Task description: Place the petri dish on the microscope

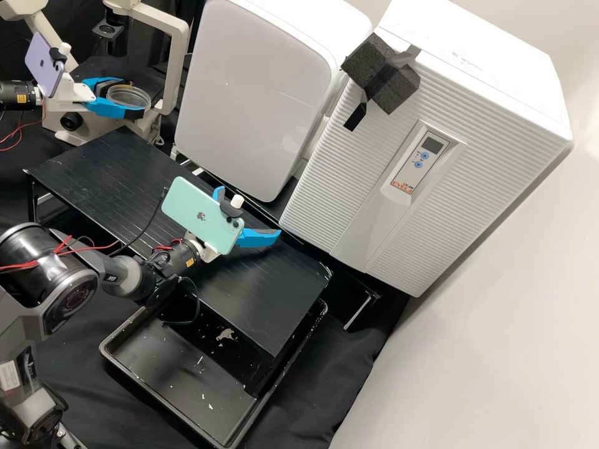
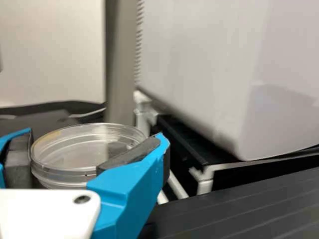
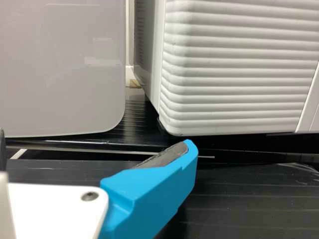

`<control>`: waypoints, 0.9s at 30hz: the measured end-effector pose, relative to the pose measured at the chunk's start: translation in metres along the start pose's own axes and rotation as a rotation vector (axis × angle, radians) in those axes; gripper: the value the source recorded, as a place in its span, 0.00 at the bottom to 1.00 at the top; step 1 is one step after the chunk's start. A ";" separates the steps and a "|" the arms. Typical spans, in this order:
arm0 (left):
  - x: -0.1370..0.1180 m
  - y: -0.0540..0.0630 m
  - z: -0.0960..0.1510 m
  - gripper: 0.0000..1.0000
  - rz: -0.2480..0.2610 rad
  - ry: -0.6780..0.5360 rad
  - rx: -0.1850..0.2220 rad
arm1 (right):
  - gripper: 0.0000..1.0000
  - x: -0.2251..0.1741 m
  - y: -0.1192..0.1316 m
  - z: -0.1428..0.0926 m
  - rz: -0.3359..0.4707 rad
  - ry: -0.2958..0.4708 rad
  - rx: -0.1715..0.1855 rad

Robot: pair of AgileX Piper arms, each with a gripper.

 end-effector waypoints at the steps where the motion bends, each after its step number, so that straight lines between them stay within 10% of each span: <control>1: 0.000 0.000 -0.003 0.00 0.003 0.010 -0.005 | 1.00 0.000 0.000 0.000 0.000 0.000 0.000; 8: -0.004 0.009 -0.031 0.00 0.048 0.111 -0.046 | 1.00 0.000 0.000 0.000 0.000 0.000 0.000; 16: -0.002 0.007 -0.035 0.00 0.046 0.117 0.020 | 1.00 0.000 0.000 0.000 0.000 0.000 0.000; 27: 0.006 0.015 -0.048 0.00 0.079 0.239 -0.001 | 1.00 0.000 0.000 0.000 0.000 0.000 0.000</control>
